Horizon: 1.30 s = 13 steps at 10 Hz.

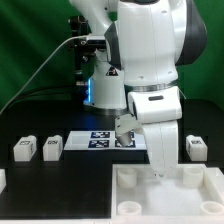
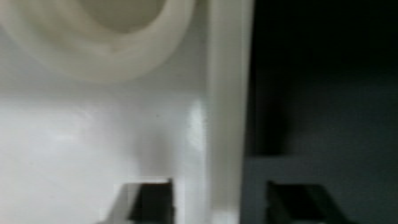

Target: Assemble one leg

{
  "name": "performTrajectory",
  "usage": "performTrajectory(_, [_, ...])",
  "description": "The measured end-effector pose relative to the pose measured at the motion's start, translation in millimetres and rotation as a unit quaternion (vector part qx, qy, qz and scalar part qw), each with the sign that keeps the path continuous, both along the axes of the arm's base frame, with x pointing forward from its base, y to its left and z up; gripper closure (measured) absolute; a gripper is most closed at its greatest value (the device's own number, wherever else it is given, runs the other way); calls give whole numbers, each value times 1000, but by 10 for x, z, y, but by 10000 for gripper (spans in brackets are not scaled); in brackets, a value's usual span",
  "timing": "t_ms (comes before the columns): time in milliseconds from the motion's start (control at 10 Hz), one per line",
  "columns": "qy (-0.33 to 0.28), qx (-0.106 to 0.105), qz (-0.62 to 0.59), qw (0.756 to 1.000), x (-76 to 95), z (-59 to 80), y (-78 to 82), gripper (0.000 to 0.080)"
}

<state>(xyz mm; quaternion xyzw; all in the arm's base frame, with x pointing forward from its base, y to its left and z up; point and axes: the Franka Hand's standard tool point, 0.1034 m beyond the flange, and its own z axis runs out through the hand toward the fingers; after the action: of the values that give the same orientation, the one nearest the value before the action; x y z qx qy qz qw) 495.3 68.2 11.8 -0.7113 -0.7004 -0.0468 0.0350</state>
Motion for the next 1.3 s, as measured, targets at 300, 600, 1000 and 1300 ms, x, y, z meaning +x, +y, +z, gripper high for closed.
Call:
performTrajectory(300, [0, 0, 0, 1000, -2, -3, -3, 177])
performTrajectory(600, [0, 0, 0, 1000, -3, -5, -5, 155])
performTrajectory(1000, [1, 0, -1, 1000, -4, -7, -7, 150])
performTrajectory(1300, [3, 1, -31, 1000, -5, 15, 10, 150])
